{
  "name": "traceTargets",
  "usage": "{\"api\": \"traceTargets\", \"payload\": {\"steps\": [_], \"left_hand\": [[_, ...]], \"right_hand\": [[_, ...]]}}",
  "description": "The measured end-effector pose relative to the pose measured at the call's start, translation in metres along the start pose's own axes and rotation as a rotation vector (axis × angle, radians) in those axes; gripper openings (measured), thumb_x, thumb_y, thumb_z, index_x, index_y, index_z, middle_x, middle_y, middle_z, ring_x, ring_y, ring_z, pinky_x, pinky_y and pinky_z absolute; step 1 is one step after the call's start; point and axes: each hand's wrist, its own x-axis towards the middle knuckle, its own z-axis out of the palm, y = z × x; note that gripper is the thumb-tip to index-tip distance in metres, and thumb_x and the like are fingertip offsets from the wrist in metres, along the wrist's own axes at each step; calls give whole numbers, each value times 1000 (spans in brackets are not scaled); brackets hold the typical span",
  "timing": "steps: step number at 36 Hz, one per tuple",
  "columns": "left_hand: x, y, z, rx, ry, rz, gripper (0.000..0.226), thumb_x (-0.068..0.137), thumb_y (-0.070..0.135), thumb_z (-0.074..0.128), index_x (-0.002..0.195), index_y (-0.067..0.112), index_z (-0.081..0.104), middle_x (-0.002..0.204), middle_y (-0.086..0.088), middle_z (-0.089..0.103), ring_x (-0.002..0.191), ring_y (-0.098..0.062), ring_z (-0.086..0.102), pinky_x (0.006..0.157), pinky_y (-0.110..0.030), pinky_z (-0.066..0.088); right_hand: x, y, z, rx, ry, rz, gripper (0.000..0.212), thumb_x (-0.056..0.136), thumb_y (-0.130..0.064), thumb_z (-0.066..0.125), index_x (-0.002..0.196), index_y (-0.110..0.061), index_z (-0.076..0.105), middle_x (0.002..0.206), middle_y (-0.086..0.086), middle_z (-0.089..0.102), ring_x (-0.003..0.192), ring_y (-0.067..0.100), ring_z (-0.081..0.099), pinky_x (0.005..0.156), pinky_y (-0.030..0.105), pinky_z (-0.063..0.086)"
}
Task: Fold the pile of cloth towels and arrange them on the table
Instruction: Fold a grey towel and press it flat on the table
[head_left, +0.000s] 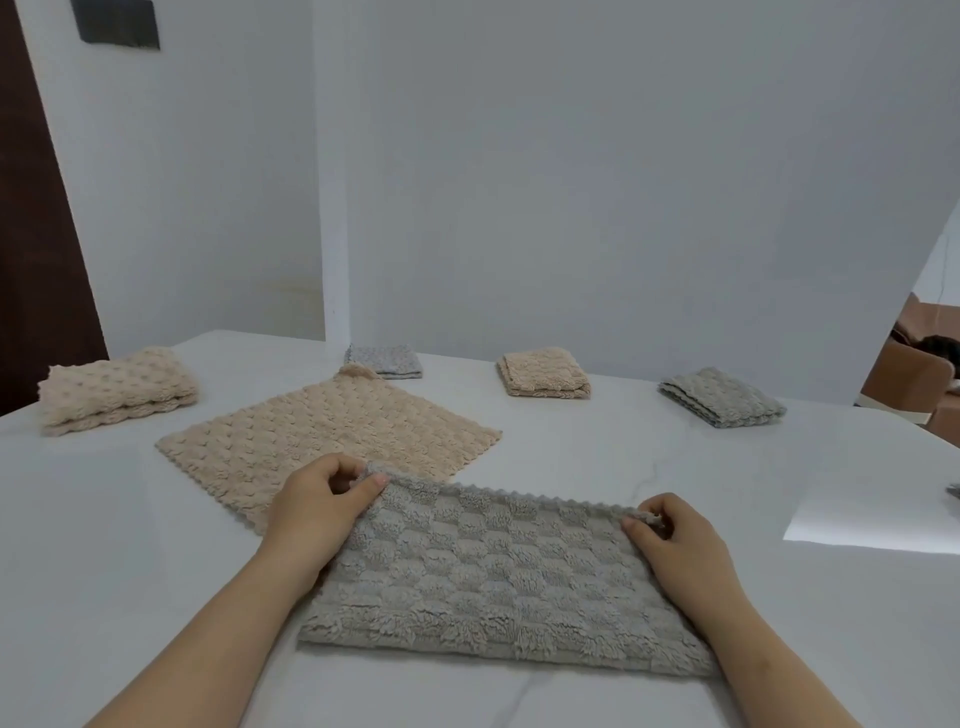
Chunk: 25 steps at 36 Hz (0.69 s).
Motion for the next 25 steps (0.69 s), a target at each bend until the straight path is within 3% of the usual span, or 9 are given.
{"api": "traceTargets", "payload": {"steps": [3,5,8,12,13,16,18,22,25], "left_hand": [[2,0,3,83,20,8,16,80,28,71,75,18,59,73,-1,59,65,-15,49,55,-23,34],[2,1,5,113,12,10,16,81,29,69,75,18,59,73,-2,59,64,-15,50,55,-23,33],[3,2,3,99,-35,-9,14,85,30,64,77,21,57,75,-1,59,64,-16,50,56,-25,35],[3,2,0,89,-143,6,6,87,26,62,88,24,56,84,5,59,78,-17,54,63,-24,38],[2,2,-1,86,-140,18,6,87,23,63,87,23,57,84,5,59,79,-17,53,64,-24,38],[2,4,-2,26,-83,30,7,84,17,66,80,20,61,84,-1,61,78,-19,54,67,-25,40],[3,6,-4,-78,-51,6,8,81,16,69,78,19,62,86,-7,64,81,-22,57,73,-31,45],[0,17,-5,-268,14,-8,12,79,12,70,75,18,60,81,-6,62,79,-22,56,79,-35,47],[0,22,-9,-339,34,2,13,80,11,69,75,19,60,78,-4,60,77,-21,55,79,-37,47]], "right_hand": [[5,3,4,-140,-34,15,17,86,-29,60,73,-31,50,72,-6,59,83,25,57,71,31,42],[7,3,6,-228,-42,32,11,87,-35,57,91,-25,57,88,-2,62,94,25,57,75,30,42],[9,0,8,-363,-63,61,31,89,-42,50,113,-23,56,111,4,60,107,27,53,82,30,39],[7,-2,6,-380,-93,53,17,90,-42,50,98,-27,56,105,3,59,104,26,52,77,29,37],[7,-2,5,-349,-84,38,9,89,-40,52,89,-30,53,101,2,60,102,26,53,75,29,36],[3,-1,1,-163,-61,-9,20,87,-28,59,73,-32,46,82,-4,59,88,21,55,74,32,38],[0,-3,-3,86,-49,-16,18,87,-17,61,75,-25,50,71,-4,58,73,19,53,68,32,40],[-6,-11,-8,589,-42,33,15,87,-2,57,85,-17,53,54,-2,56,38,6,45,36,17,34],[-8,-19,-10,738,-10,-6,23,88,-1,56,92,-24,60,68,2,61,45,1,53,43,12,43]]}}
